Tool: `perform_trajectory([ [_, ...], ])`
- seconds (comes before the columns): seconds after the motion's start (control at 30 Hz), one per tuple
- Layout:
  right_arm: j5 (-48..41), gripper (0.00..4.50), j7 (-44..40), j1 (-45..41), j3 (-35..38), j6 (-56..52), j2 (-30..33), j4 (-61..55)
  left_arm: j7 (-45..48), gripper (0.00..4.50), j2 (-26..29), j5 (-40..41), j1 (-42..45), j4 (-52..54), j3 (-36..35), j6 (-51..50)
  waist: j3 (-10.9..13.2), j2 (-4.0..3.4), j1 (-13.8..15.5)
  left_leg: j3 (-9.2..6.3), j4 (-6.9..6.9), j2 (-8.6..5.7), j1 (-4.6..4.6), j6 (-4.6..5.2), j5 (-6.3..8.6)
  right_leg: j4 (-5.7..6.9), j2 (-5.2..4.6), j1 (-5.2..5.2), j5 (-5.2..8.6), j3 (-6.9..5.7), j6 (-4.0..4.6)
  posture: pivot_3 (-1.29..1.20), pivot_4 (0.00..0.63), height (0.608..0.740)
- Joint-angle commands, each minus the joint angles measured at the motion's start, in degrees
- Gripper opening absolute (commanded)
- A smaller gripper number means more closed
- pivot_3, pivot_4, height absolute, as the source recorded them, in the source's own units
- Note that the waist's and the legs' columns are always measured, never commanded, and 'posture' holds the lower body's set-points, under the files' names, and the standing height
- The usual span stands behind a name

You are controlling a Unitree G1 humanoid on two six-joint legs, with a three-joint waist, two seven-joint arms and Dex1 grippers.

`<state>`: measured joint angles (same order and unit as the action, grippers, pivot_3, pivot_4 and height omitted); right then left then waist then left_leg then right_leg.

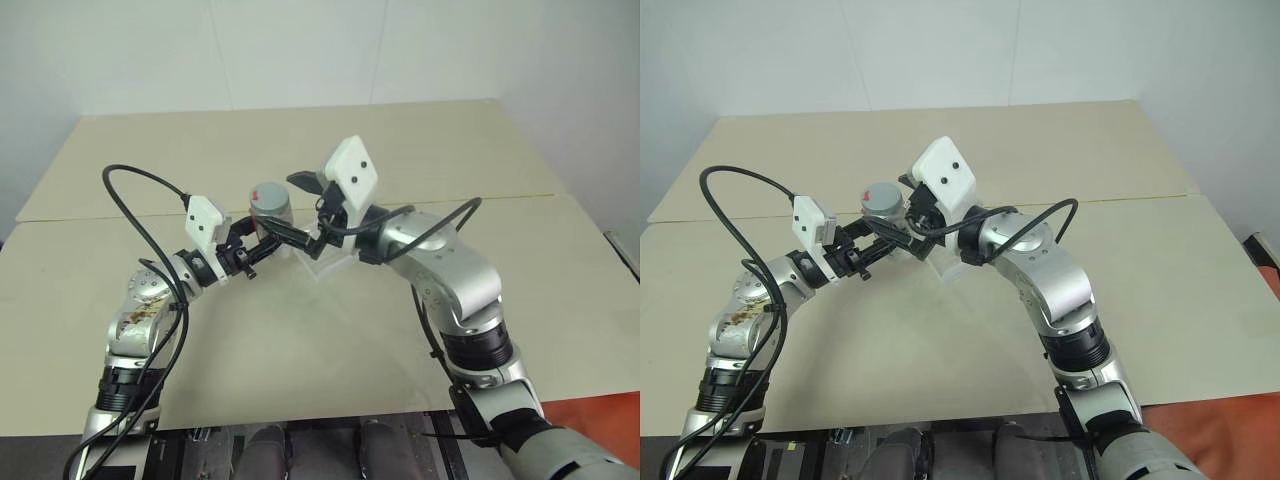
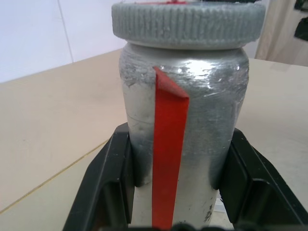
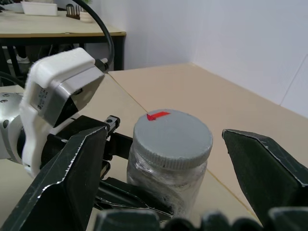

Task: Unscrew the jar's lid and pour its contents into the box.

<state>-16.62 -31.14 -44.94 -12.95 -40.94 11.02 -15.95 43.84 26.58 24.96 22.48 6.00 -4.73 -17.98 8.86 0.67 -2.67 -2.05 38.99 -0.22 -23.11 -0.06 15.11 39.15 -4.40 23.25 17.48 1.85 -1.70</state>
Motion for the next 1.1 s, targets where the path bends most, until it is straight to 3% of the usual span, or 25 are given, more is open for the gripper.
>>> perform_trajectory([
  [0.03,0.36,4.46,0.71,-2.31,0.7,2.1,-0.87,-0.27,0.16,1.96,0.04,1.23,0.0,2.69,-0.44,-0.16,0.0,0.0,-0.02,0.0,0.0,0.0,0.0,0.0,0.0,0.0,0.0,0.0,0.0,0.0,0.0,0.0,0.15,0.74],
  [1.1,0.08,4.46,0.68,-0.07,1.95,1.08,2.32,-1.53,0.14,1.96,0.22,1.4,-0.42,3.63,-0.89,-1.1,0.0,0.0,0.04,0.0,0.0,0.0,-0.01,0.01,0.01,-0.01,-0.01,0.0,0.0,0.0,0.0,0.0,0.15,0.74],
])
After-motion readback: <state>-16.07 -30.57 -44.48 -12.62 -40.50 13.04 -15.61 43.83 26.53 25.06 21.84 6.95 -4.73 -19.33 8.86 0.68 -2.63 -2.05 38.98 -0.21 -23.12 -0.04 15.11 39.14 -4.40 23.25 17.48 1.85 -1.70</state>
